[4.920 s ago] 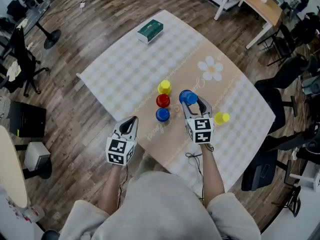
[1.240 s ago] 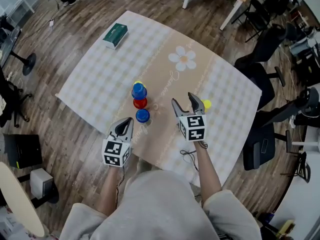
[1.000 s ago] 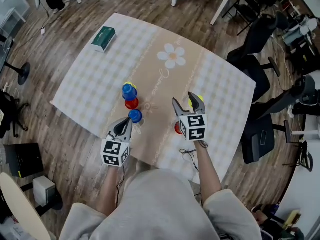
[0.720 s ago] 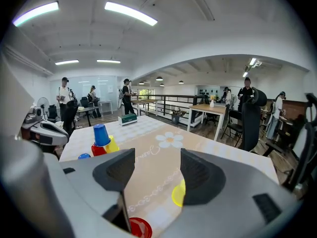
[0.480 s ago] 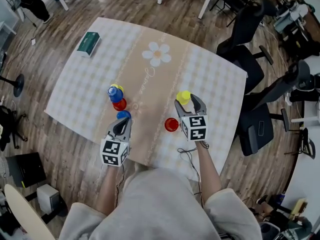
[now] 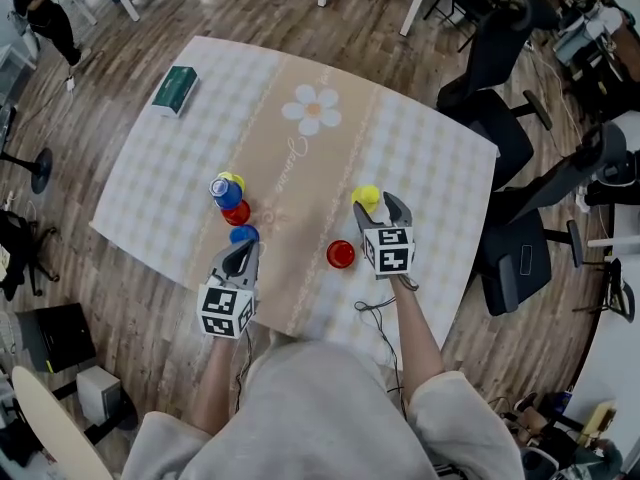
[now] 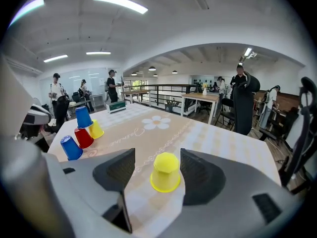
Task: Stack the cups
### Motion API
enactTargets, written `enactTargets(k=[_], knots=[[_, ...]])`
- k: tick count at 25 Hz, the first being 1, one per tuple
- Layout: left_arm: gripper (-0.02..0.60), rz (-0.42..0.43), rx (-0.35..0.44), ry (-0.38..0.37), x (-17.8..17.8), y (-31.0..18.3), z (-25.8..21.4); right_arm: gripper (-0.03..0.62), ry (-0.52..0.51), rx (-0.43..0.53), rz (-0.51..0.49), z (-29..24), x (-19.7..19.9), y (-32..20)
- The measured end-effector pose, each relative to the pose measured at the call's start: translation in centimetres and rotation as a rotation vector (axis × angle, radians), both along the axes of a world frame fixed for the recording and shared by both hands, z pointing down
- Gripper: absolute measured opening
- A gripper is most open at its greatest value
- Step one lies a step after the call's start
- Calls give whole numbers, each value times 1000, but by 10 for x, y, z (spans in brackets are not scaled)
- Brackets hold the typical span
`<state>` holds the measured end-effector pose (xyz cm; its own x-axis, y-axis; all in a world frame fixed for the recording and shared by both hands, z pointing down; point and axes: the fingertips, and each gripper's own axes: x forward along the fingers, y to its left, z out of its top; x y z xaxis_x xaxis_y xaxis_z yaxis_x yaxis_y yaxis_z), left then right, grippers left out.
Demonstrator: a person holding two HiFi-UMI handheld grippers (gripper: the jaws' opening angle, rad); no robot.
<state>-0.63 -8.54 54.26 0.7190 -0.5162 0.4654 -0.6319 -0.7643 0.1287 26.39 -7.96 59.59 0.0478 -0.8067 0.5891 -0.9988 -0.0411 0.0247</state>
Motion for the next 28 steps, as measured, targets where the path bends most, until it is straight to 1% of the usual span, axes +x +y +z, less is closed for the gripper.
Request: enactTargets(k=[12,17,20,28], knots=[[14,-27,-10,-28,-7,-11,5,284,-16,-118,-5,57,16,-11],[13,-35,-14,-33,-10,-14,7,271,-18,-167,-13,75,17,-12],[14,-38,-15,-34,-10,-16,7,247,-11,-174,-11,81,18,-12],[14,-44,-17,-38,-14,-15,6,244,-5,-179,-24,80,18,-12]])
